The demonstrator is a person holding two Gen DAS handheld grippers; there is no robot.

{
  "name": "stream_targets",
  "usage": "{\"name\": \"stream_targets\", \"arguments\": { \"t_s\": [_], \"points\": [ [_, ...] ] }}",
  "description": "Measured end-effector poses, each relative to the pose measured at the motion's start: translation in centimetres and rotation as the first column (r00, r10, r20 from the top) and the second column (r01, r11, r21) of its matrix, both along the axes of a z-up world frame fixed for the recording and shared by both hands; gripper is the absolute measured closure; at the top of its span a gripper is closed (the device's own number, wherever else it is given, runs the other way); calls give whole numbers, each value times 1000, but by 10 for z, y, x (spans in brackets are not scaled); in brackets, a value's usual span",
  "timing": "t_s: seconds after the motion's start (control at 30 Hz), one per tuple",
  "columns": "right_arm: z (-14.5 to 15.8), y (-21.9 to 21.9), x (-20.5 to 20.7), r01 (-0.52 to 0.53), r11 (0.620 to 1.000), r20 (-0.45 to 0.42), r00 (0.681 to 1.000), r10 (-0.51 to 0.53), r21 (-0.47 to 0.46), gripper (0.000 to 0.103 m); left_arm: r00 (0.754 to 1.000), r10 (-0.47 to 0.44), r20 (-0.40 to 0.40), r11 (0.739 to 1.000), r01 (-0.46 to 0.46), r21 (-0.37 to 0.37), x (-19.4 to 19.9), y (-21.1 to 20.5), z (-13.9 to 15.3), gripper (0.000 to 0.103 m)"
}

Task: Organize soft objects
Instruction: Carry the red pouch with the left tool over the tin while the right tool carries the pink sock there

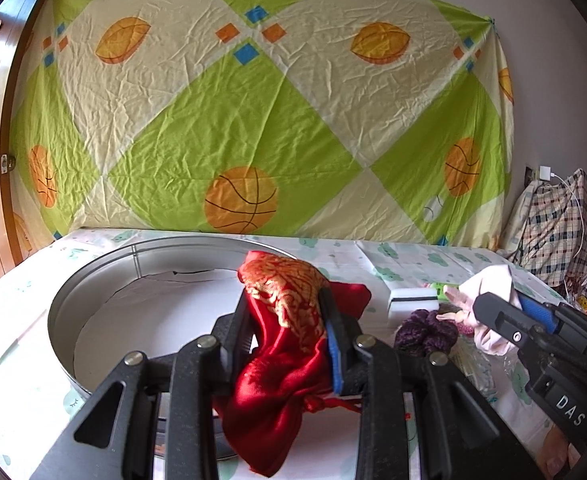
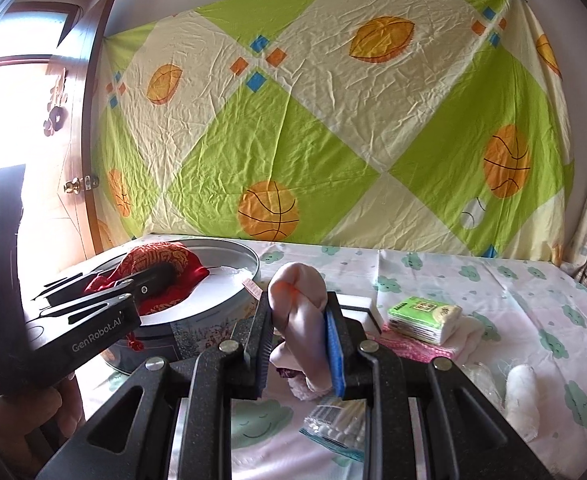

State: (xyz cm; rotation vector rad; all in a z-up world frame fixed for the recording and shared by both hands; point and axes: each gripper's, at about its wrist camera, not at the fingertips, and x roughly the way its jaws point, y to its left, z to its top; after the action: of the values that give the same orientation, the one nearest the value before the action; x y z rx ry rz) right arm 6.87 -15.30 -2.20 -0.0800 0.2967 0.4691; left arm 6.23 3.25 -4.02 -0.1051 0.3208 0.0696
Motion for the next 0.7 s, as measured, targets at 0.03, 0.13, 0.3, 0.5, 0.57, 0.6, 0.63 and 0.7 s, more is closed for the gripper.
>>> {"name": "stream_targets", "arguments": {
  "t_s": [0.03, 0.13, 0.3, 0.5, 0.57, 0.6, 0.63, 0.7],
  "points": [
    [0, 2, 1, -3, 1000, 1, 1000, 3, -1, 77, 1000, 3, 0, 1000, -3, -1, 0, 2, 0, 73],
    [0, 8, 3, -12, 1000, 5, 1000, 12, 0, 77, 1000, 13, -1, 1000, -13, -2, -1, 5, 0, 73],
    [0, 16, 4, -26, 1000, 10, 1000, 26, 2, 77, 1000, 30, 2, 1000, -30, -1, -3, 11, -1, 73],
    [0, 22, 4, -40, 999, 18, 999, 40, 3, 77, 999, 50, 3, 999, -50, -4, -4, 20, 0, 73],
    [0, 24, 4, -46, 999, 20, 999, 46, 4, 77, 998, 57, 3, 998, -57, -6, -5, 23, 0, 73],
    [0, 25, 4, -48, 999, 21, 999, 48, 4, 77, 998, 61, 2, 998, -61, -7, -5, 25, 0, 73],
    [0, 27, 5, -51, 999, 20, 999, 51, 3, 77, 998, 66, 2, 998, -66, -9, -5, 27, -1, 73],
    [-1, 31, 6, -57, 998, 20, 998, 57, -1, 77, 997, 75, 2, 997, -75, -12, -5, 31, -1, 73]
  ]
}}
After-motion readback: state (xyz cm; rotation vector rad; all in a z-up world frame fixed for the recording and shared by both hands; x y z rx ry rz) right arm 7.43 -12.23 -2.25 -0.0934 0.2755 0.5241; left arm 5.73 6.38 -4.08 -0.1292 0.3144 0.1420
